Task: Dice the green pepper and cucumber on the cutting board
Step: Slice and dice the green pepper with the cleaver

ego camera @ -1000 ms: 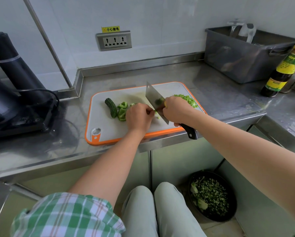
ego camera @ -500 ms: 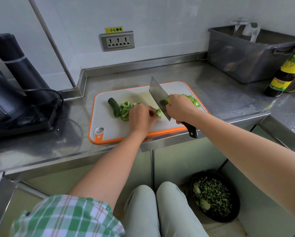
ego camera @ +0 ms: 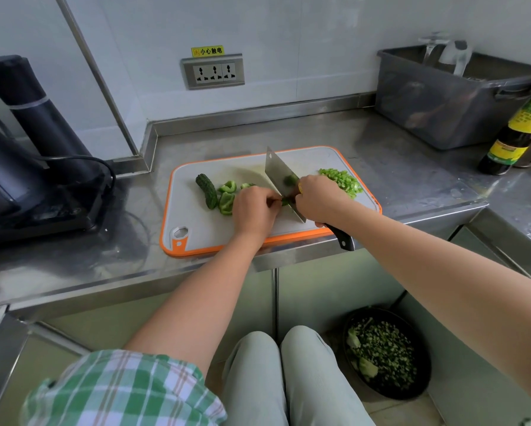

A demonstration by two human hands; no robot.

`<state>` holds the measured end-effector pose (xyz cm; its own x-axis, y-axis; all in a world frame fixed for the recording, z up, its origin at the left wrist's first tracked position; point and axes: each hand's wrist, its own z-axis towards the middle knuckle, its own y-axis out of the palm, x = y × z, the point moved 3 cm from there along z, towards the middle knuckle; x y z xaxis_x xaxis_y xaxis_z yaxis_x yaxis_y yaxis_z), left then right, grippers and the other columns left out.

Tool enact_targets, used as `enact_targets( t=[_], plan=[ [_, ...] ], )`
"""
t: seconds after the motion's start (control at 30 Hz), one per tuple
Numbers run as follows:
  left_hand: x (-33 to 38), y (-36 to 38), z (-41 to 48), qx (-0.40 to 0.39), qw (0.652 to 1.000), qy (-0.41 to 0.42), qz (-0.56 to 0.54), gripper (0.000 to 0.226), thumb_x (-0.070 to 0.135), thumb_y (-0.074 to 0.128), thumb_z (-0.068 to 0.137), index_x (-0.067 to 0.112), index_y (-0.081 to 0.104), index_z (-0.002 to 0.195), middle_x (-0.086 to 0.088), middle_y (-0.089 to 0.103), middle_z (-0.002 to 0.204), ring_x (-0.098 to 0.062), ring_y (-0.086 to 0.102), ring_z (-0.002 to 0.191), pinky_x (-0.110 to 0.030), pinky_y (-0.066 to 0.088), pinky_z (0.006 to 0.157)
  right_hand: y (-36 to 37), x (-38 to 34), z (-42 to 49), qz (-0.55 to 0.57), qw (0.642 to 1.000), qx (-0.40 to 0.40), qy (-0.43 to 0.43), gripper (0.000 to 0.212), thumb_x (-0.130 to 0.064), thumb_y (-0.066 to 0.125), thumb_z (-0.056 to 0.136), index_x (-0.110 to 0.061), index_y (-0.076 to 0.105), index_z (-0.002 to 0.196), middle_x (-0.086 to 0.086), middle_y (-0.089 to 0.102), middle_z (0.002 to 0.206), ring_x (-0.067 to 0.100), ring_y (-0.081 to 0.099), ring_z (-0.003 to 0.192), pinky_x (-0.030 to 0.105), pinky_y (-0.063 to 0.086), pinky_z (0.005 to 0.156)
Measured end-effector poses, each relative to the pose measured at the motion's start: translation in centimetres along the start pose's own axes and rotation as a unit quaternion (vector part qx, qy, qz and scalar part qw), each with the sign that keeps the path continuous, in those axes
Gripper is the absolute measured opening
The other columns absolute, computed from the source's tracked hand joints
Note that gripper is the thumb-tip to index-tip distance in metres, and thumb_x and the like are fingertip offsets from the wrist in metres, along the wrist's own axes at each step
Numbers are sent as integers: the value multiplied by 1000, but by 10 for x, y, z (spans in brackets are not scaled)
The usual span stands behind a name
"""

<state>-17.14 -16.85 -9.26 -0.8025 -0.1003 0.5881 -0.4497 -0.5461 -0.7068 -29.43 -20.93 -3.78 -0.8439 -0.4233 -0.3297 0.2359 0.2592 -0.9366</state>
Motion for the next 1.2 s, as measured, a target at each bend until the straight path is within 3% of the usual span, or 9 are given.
enact_targets(
  t=[0.13,0.23,0.43,0.63,0.73,0.83,1.03,1.2],
  plan=[
    [-1,-1,0,11,1000,-11,-26,10,15,73,79,14,79,87,-2,76,85,-21,66,78,-25,44,66,-2,3,1,17,999,36,5,15,-4,37,93,-8,40,79,8,47,70,20,53,42,23,34,40],
    [-1,0,0,17,999,-16,-32,8,13,72,79,12,78,85,-3,75,85,-20,67,79,-22,41,66,-12,5,-4,27,999,30,-2,10,-6,38,94,-5,42,85,9,50,68,19,52,39,23,34,38],
    [-2,0,0,15,1000,-6,-27,9,12,70,79,13,78,83,-4,75,82,-23,66,76,-29,45,65,-10,-4,-7,1,1000,-24,-9,10,-1,39,90,-1,48,91,13,54,72,19,53,38,22,37,36],
    [-1,-1,-1,20,1000,5,-20,10,12,70,78,14,79,82,-5,75,79,-23,64,72,-26,35,60,-6,-5,-7,12,1000,-14,-7,10,-2,36,90,-3,45,94,9,51,67,20,53,40,24,39,39],
    [1,-2,-2,16,1000,6,-21,9,13,71,78,14,79,81,-6,75,79,-24,64,72,-30,41,61,-4,-6,-7,7,1000,-7,-3,12,0,37,88,-3,47,94,9,51,69,21,54,42,25,38,40],
    [1,-3,-3,15,1000,8,-17,9,13,70,78,14,79,82,-6,75,80,-24,64,73,-31,45,63,-2,-8,-7,3,1000,-5,-1,10,1,38,87,-3,47,88,10,51,66,20,54,41,24,37,40],
    [2,-2,-3,20,1000,5,-10,13,11,68,78,17,79,83,-3,75,80,-23,64,73,-26,36,60,-13,-5,-12,-13,999,-43,3,14,3,40,87,-3,45,77,12,51,58,20,50,36,20,34,35],
    [2,-2,-3,20,1000,12,1,10,13,70,78,16,79,82,-4,75,79,-24,64,72,-26,37,60,1,-1,-7,-22,1000,-2,-7,9,-5,39,91,-4,43,82,9,50,70,18,50,44,23,34,39]
  ],
)
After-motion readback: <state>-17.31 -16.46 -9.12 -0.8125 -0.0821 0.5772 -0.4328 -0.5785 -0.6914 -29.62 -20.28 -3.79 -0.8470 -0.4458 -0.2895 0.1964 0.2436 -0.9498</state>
